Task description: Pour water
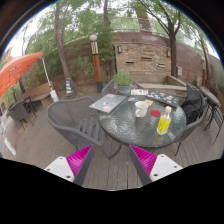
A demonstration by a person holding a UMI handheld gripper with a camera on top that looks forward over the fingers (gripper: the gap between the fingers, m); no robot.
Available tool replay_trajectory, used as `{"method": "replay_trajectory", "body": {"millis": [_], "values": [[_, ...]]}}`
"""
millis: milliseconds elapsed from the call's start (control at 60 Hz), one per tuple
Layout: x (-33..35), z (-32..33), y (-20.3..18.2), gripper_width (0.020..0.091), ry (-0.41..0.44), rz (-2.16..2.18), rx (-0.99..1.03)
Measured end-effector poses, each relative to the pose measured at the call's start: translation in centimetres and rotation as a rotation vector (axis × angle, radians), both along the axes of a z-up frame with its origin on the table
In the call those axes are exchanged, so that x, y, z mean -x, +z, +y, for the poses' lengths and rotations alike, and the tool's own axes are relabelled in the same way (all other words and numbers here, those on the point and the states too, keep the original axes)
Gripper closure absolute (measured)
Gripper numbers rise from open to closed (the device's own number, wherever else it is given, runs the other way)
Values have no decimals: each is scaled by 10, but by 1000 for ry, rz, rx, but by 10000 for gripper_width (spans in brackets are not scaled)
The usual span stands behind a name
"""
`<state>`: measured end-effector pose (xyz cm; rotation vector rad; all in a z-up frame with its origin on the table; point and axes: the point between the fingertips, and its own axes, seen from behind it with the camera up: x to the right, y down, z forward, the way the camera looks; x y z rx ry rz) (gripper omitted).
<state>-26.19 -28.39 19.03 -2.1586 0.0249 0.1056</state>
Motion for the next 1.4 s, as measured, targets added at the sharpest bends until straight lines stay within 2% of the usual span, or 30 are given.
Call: {"method": "replay_trajectory", "body": {"millis": [117, 233, 417, 500, 633, 800, 917, 1000, 1033, 1050, 1067, 1083, 1150, 1233, 1283, 1300, 1350, 1400], "values": [[-22, -1, -4, 289, -36, -30, 18], [-17, 3, 2, 291, -51, -30, 31], [-57, 24, 4, 294, -15, -47, -81], [-109, 45, -17, 296, -85, -65, -95], [-193, 90, -38, 298, -138, -61, -166], [-267, 167, -79, 277, -137, -89, -277], [-283, 211, -110, 279, -121, -102, -288], [-284, 235, -114, 276, -111, -96, -333], [-283, 244, -115, 309, -108, -94, -349], [-283, 248, -115, 367, -102, -94, -354], [-283, 250, -116, 476, -97, -96, -356], [-284, 252, -117, 621, -96, -98, -355], [-287, 257, -117, 622, -111, -76, -370], [-285, 254, -114, 649, -90, -73, -419], [-285, 255, -116, 649, -87, -49, -407], [-286, 255, -116, 676, -85, -50, -402], [-288, 257, -116, 686, -77, -41, -376], [-297, 261, -116, 698, -103, -15, -344]]}}
